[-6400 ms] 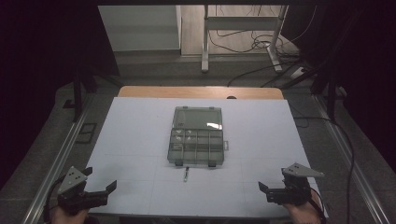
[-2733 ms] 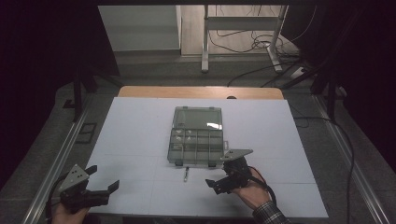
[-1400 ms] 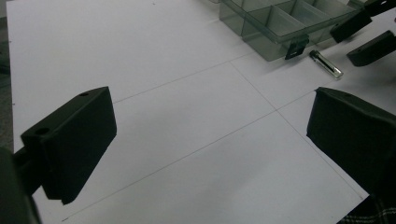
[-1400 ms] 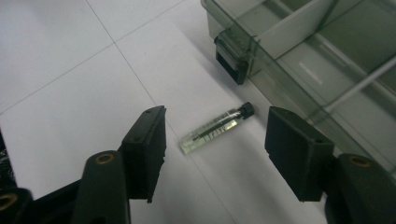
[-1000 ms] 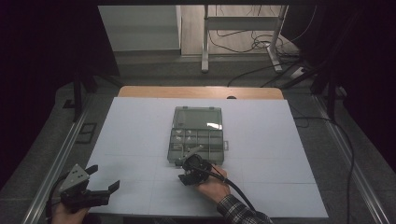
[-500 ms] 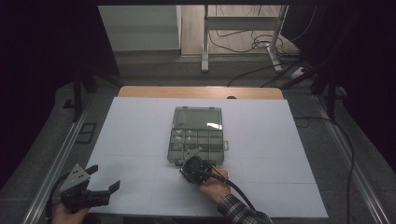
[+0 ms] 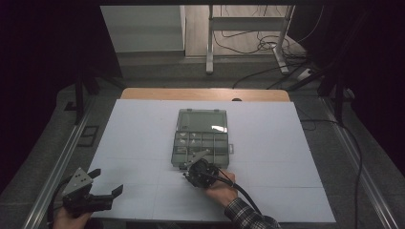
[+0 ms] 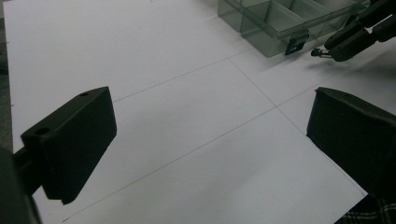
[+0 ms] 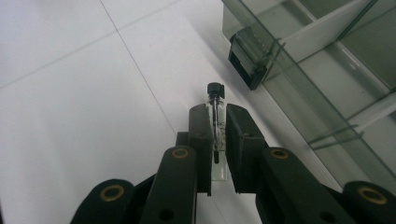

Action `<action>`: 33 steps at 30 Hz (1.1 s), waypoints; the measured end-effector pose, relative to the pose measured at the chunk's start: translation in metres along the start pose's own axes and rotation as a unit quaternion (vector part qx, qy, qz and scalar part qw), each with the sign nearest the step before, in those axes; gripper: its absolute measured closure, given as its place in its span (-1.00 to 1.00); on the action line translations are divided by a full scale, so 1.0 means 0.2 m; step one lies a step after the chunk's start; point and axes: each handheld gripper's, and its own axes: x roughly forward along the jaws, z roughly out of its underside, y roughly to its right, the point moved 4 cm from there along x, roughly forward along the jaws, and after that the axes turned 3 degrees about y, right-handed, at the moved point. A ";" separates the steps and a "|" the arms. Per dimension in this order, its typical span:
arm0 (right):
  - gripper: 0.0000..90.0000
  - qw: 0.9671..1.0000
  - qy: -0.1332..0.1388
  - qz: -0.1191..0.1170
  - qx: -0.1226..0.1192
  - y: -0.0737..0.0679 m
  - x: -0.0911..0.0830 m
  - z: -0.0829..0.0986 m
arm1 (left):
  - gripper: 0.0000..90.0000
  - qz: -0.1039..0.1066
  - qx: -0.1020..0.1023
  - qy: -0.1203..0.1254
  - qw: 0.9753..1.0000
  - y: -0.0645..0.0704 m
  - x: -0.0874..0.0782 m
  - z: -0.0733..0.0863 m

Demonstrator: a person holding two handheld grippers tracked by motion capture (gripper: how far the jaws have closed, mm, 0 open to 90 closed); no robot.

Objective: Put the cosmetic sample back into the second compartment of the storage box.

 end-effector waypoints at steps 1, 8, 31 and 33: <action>0.81 1.000 0.005 -0.004 0.000 0.00 -0.01 0.00 | -0.95 0.000 0.000 0.000 1.000 0.00 0.00 0.00; 0.81 1.000 0.021 -0.004 0.006 0.03 -0.06 -0.02 | -0.95 0.002 0.004 -0.001 1.000 0.00 0.00 0.00; 0.81 0.999 0.041 0.003 0.030 0.11 -0.13 -0.05 | -0.95 0.003 0.005 -0.001 1.000 0.01 0.00 0.00; 0.81 0.998 0.044 0.004 0.032 0.12 -0.13 -0.05 | -0.95 0.003 0.006 -0.001 1.000 0.01 0.00 0.00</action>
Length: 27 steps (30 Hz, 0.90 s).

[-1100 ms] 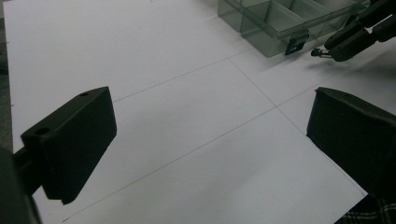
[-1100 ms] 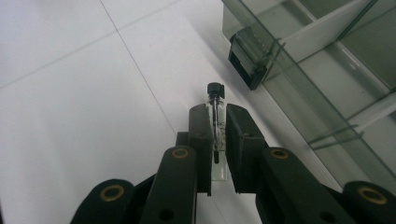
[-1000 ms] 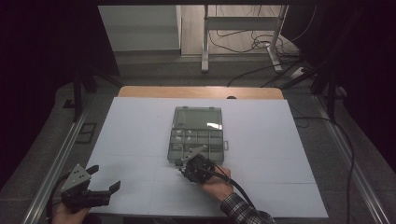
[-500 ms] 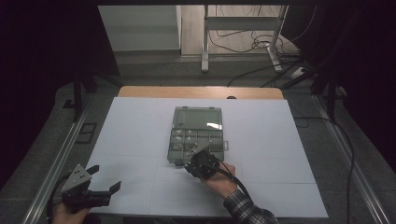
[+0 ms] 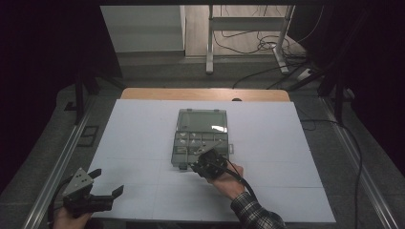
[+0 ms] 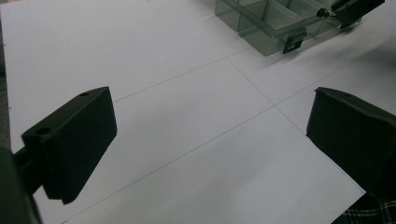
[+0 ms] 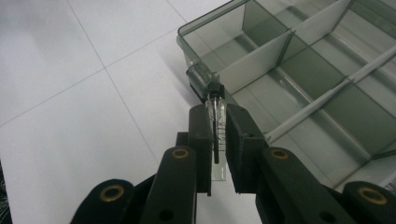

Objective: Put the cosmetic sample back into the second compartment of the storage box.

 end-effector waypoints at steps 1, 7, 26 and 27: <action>0.81 1.000 0.001 0.000 0.000 0.00 0.00 0.00 | -0.95 0.000 0.000 0.000 1.000 0.00 0.00 0.00; 0.81 1.000 0.009 0.005 0.005 0.03 -0.02 -0.03 | -0.95 -0.001 0.000 -0.001 1.000 0.00 0.00 0.00; 0.81 0.999 0.021 0.013 0.026 0.12 -0.02 -0.08 | -0.95 0.000 -0.001 -0.002 1.000 0.00 0.00 0.00; 0.81 0.999 0.020 0.016 0.028 0.13 -0.01 -0.09 | -0.95 0.000 -0.001 -0.001 1.000 0.00 0.00 0.00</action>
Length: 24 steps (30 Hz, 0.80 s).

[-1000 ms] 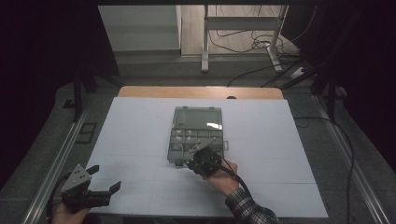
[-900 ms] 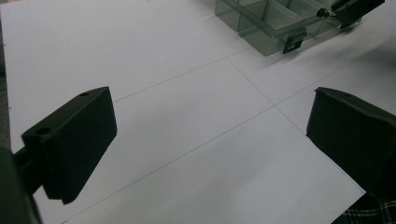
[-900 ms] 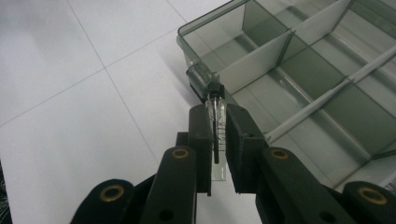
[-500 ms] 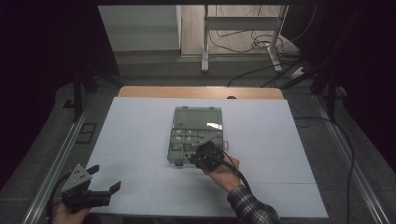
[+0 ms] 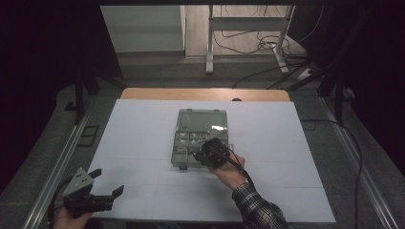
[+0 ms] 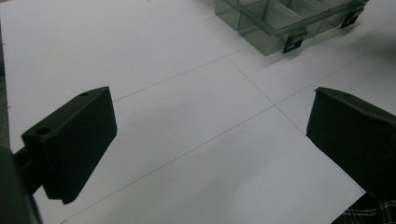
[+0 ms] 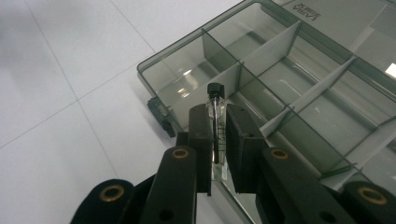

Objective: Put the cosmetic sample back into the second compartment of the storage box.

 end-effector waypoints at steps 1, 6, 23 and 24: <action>0.81 1.000 -0.001 0.001 0.000 0.00 0.00 0.00 | -0.95 0.000 0.000 0.000 1.000 0.00 0.00 0.00; 0.81 1.000 0.000 0.004 0.000 0.02 0.02 -0.01 | -0.95 0.000 0.000 0.000 1.000 0.00 0.00 0.00; 0.81 1.000 0.001 0.022 0.013 0.11 0.08 -0.06 | -0.95 0.000 -0.001 0.000 1.000 0.00 0.00 0.00; 0.81 1.000 0.001 0.022 0.013 0.11 0.08 -0.06 | -0.95 0.000 -0.001 0.000 1.000 0.00 0.00 0.00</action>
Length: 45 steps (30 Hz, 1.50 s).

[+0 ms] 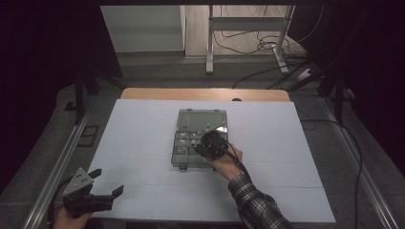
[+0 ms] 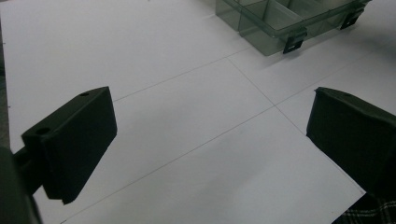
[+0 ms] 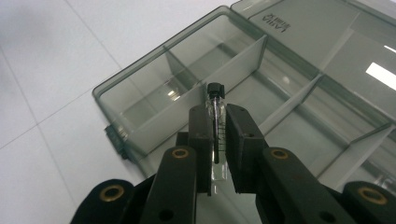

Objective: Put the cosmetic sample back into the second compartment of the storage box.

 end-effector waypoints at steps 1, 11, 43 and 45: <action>0.81 1.000 0.001 0.001 0.002 0.00 0.00 -0.01 | -0.95 0.000 0.000 0.000 1.000 0.00 0.00 0.00; 0.81 1.000 0.005 0.010 0.006 0.04 0.04 -0.07 | -0.95 0.001 -0.004 0.002 1.000 0.00 0.00 0.00; 0.80 0.999 -0.005 0.042 0.016 0.14 0.19 -0.13 | -0.95 0.000 -0.009 0.002 1.000 -0.01 0.00 0.00; 0.80 0.999 -0.006 0.043 0.017 0.15 0.20 -0.13 | -0.95 0.000 -0.009 0.002 1.000 -0.01 0.00 0.00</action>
